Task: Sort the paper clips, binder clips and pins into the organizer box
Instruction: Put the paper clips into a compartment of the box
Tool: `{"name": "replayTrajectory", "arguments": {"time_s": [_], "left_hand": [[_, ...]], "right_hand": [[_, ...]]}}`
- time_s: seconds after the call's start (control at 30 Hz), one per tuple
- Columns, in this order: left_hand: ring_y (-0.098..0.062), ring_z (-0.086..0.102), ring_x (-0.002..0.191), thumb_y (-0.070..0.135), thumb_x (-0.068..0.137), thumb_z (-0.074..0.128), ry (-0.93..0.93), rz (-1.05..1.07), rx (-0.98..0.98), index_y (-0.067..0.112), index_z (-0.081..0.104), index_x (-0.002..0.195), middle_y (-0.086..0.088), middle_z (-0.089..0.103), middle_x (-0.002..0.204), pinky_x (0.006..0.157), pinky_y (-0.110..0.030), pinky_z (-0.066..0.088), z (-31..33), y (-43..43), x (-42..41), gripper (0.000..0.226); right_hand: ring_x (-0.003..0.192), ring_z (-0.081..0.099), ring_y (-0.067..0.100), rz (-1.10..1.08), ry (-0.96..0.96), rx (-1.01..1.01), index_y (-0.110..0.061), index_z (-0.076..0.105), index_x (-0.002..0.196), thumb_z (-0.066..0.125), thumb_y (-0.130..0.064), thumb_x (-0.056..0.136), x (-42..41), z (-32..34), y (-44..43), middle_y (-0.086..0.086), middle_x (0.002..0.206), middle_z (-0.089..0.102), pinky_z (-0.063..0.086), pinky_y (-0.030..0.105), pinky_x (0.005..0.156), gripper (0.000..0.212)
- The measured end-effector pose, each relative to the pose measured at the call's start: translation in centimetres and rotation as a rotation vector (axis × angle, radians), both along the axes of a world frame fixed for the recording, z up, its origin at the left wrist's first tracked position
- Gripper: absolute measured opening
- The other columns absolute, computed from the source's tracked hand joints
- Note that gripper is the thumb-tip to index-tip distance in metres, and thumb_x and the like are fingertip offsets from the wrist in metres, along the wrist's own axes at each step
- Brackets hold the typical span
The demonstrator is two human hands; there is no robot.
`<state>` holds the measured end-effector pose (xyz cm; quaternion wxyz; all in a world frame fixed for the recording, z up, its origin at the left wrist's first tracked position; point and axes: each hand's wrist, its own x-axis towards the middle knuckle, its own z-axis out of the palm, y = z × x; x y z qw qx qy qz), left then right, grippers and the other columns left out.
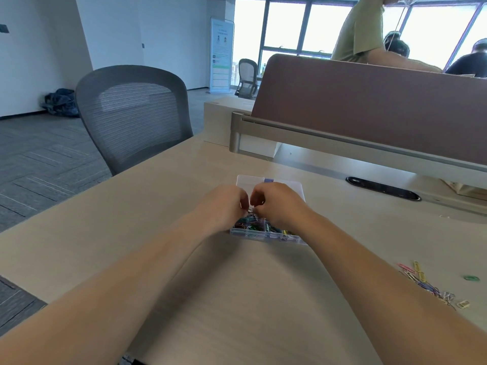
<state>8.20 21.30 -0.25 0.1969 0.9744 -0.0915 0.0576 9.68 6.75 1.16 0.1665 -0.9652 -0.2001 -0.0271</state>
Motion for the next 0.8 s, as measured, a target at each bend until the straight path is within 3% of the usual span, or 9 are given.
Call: {"name": "replayTrajectory", "arguments": {"time_s": [0.17, 0.33, 0.5, 0.8], "left_hand": [[-0.020, 0.062, 0.089, 0.016, 0.088, 0.061, -0.002, -0.009, 0.038, 0.020, 0.073, 0.096, -0.003, 0.069, 0.098, 0.071, -0.027, 0.046, 0.08, 0.14, 0.28, 0.015], [-0.017, 0.055, 0.085, 0.019, 0.087, 0.064, -0.025, 0.031, -0.024, 0.021, 0.063, 0.103, 0.000, 0.064, 0.099, 0.068, -0.026, 0.040, -0.20, 0.42, 0.50, 0.017], [-0.014, 0.058, 0.083, 0.022, 0.090, 0.061, -0.004, 0.007, 0.006, 0.024, 0.071, 0.111, 0.000, 0.068, 0.105, 0.071, -0.024, 0.045, -0.31, 0.17, 0.65, 0.023], [-0.012, 0.050, 0.080, 0.023, 0.090, 0.062, -0.068, -0.004, 0.043, 0.025, 0.071, 0.109, -0.001, 0.065, 0.104, 0.069, -0.022, 0.037, -0.29, -0.05, 0.27, 0.021]], "right_hand": [[0.084, 0.061, 0.017, -0.001, 0.010, -0.008, -0.015, 0.074, 0.100, 0.062, -0.008, 0.090, 0.06, 0.03, 0.10, 0.002, 0.100, 0.072, 0.047, 0.024, 0.074, 0.017], [0.083, 0.061, 0.016, -0.039, -0.001, 0.022, -0.015, 0.074, 0.103, 0.066, -0.014, 0.091, 0.32, -0.16, 0.00, 0.004, 0.101, 0.072, 0.049, 0.025, 0.079, 0.015], [0.082, 0.064, 0.018, -0.036, 0.036, -0.005, -0.015, 0.075, 0.105, 0.067, -0.019, 0.091, 0.36, -0.37, 0.03, 0.004, 0.100, 0.073, 0.047, 0.024, 0.075, 0.016], [0.087, 0.066, 0.022, -0.042, 0.025, -0.048, -0.019, 0.075, 0.108, 0.068, -0.015, 0.090, 0.45, -0.74, 0.42, 0.004, 0.103, 0.072, 0.053, 0.029, 0.088, 0.020]]}}
